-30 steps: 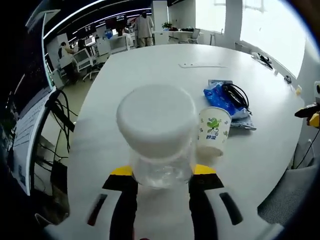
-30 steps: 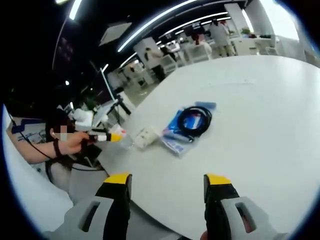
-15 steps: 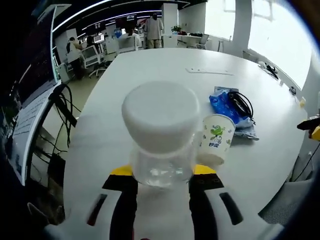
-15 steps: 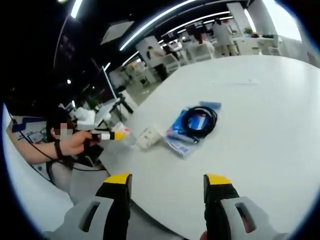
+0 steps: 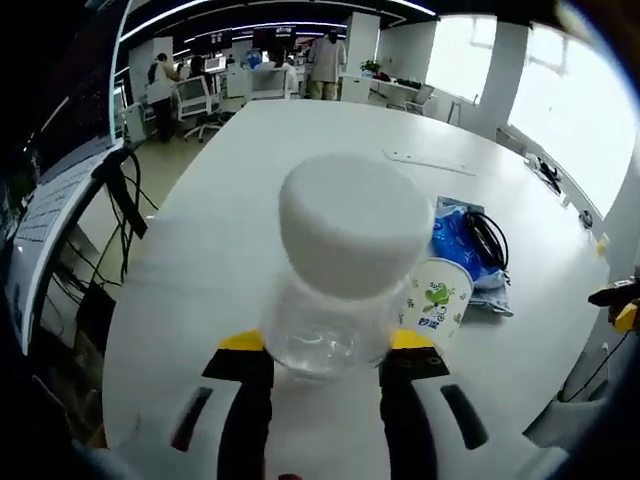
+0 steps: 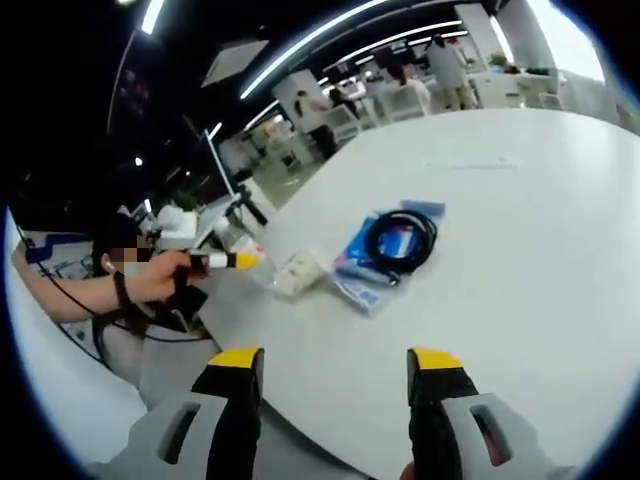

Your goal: Arrange the tabletop items into an orderly group along one side of the table until the central work area is clear of visible clutter.

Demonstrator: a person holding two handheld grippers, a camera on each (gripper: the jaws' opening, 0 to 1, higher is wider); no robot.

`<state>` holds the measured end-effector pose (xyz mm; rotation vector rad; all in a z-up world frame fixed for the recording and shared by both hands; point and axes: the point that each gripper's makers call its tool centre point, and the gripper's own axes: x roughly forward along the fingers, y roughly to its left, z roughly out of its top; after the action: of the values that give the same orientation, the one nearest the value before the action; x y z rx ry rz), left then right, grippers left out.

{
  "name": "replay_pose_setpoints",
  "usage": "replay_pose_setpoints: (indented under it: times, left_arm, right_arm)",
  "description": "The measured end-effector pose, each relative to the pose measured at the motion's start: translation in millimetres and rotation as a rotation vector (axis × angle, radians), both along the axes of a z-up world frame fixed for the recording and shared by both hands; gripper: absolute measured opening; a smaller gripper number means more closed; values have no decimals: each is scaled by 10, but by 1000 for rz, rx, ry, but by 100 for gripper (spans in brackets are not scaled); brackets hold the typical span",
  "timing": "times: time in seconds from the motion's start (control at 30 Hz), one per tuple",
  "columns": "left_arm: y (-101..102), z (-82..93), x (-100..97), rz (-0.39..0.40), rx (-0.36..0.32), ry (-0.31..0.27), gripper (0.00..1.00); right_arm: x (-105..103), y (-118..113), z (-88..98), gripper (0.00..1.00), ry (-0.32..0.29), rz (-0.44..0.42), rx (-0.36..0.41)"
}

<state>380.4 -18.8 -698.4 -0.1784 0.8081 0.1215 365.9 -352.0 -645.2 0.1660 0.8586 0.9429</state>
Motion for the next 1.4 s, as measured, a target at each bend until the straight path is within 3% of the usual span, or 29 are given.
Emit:
replay_pose_setpoints:
  times: [0.37,0.5,0.77,1.07,1.13,1.4]
  left_arm:
    - [31,-35,153,40,-58,-41,42]
    - [-30,-1,175,16,-101,-66,49]
    - [-36,19,94,-117,-26,-54,51]
    - [-30,162,126,-241,-7,-97,48]
    - [-51,164,125,-252,-11,-96,39]
    - [-7,132,250,-204,4,-111,38]
  right_arm:
    - [-35,-74,-51,58,13,-14,-11]
    - [-32,-82,-75,58,20,-23,-17]
    - [-25,-10,-96,58,26,-23,-17]
    - [-54,54,-136,58,39,-12,-20]
    - [-50,64,-137,58,39,-12,-18]
    - [-24,126,-152,58,46,-2,-18]
